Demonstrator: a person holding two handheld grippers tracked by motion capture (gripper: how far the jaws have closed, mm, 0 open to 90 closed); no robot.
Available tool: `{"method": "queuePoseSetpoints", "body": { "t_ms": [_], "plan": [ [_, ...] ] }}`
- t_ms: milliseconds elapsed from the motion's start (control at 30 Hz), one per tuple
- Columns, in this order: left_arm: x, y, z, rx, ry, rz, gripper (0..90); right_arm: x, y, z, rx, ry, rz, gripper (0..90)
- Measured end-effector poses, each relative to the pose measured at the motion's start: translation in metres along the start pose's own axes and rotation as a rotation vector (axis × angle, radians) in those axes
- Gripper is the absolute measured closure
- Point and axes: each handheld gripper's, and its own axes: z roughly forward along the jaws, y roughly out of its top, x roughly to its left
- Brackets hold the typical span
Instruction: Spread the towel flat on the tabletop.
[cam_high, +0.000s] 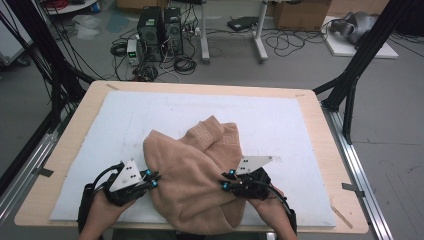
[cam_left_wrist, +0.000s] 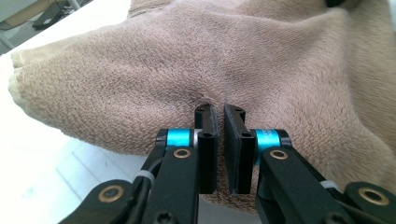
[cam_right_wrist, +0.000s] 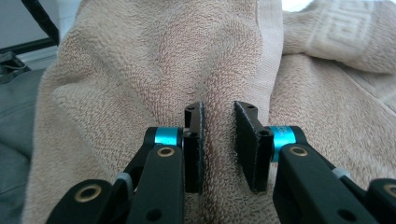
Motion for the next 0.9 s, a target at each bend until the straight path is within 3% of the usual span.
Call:
{"method": "queuePoseSetpoints", "body": {
  "t_ms": [200, 300, 400, 500, 700, 900],
  "plan": [
    [-0.017, -0.013, -0.021, 0.005, -0.009, 0.004, 83.8, 0.008, -0.001, -0.001, 0.001, 0.047, -0.001, 68.8],
    [-0.022, -0.021, -0.028, 0.001, -0.029, -0.014, 83.7, 0.011, -0.001, -0.003, -0.002, 0.053, -0.008, 67.7],
    [-0.028, -0.026, -0.031, 0.017, -0.051, -0.005, 82.9, 0.014, 0.000, -0.004, -0.007, 0.077, -0.011, 65.7],
    [-0.029, -0.025, -0.034, 0.015, -0.080, -0.001, 74.8, 0.015, 0.002, -0.006, -0.018, 0.078, -0.006, 61.9],
    [-0.011, 0.002, -0.035, -0.029, -0.086, 0.019, 58.1, 0.012, 0.013, -0.007, -0.032, 0.063, -0.002, 55.4],
    [0.022, 0.028, -0.008, -0.049, -0.109, 0.013, 49.4, 0.006, 0.020, 0.003, -0.018, 0.056, 0.001, 50.1]
  ]
}}
